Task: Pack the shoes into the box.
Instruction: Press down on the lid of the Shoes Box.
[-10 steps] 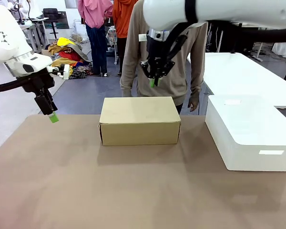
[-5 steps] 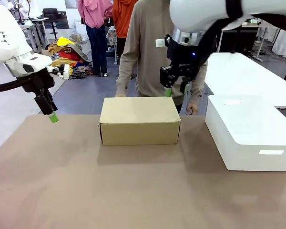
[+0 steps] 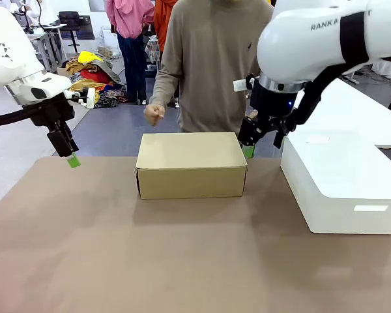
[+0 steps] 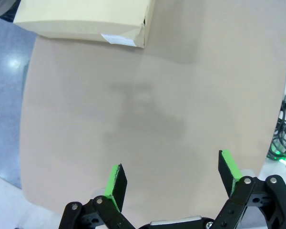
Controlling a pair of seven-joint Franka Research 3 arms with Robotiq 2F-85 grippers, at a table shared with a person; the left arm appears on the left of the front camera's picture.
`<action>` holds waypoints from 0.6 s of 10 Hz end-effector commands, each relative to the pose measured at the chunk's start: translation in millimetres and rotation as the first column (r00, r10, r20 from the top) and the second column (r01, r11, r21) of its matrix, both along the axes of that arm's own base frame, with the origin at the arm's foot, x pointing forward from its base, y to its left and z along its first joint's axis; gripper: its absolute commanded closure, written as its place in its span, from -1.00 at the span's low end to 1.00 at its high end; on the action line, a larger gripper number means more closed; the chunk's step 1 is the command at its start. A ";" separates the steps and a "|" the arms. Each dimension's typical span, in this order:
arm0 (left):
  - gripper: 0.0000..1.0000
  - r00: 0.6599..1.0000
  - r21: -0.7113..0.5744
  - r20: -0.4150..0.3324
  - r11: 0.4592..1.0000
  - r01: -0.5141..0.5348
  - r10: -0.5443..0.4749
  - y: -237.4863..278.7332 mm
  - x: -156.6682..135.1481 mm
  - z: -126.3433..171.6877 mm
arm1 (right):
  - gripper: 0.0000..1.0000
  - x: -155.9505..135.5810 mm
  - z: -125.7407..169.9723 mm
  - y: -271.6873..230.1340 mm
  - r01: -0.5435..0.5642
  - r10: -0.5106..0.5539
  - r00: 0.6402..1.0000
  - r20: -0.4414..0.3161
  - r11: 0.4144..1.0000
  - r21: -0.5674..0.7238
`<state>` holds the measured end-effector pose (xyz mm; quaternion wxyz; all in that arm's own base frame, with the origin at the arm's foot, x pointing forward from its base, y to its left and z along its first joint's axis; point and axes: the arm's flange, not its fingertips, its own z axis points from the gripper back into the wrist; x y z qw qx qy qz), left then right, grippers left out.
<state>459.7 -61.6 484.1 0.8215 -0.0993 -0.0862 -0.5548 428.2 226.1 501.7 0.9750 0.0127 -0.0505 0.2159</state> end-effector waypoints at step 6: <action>-1.00 1.000 -0.008 0.002 1.000 -0.011 0.011 1.1 0.5 0.6 | -1.00 -6.8 -18.6 -5.2 0.005 -0.005 1.000 -0.012 1.000 0.004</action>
